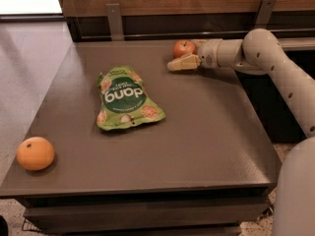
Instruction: Move apple near orange
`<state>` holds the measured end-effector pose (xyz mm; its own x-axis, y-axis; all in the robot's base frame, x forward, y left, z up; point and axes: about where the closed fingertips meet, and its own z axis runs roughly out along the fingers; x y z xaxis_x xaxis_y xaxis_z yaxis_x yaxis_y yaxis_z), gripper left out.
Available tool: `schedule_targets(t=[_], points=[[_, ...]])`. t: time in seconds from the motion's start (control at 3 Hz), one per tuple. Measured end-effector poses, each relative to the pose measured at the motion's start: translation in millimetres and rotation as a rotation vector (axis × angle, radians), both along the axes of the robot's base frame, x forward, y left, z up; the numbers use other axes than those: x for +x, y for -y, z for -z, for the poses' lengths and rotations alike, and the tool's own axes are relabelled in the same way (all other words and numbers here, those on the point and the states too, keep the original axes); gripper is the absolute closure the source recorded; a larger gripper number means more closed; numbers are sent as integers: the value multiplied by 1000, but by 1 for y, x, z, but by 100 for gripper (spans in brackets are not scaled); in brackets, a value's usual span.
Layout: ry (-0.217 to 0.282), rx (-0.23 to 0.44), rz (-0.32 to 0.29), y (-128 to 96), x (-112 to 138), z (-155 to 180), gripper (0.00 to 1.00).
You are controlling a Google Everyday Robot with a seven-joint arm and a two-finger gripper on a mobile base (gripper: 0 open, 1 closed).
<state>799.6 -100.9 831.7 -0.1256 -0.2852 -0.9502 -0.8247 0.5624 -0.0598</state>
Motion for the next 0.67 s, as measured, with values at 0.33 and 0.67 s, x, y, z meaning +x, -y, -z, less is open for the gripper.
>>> schedule_targets(t=[0.33,0.67], points=[[-1,1,-5,-4,1,1,46],[-3,2,-8,-7,1,2,69]])
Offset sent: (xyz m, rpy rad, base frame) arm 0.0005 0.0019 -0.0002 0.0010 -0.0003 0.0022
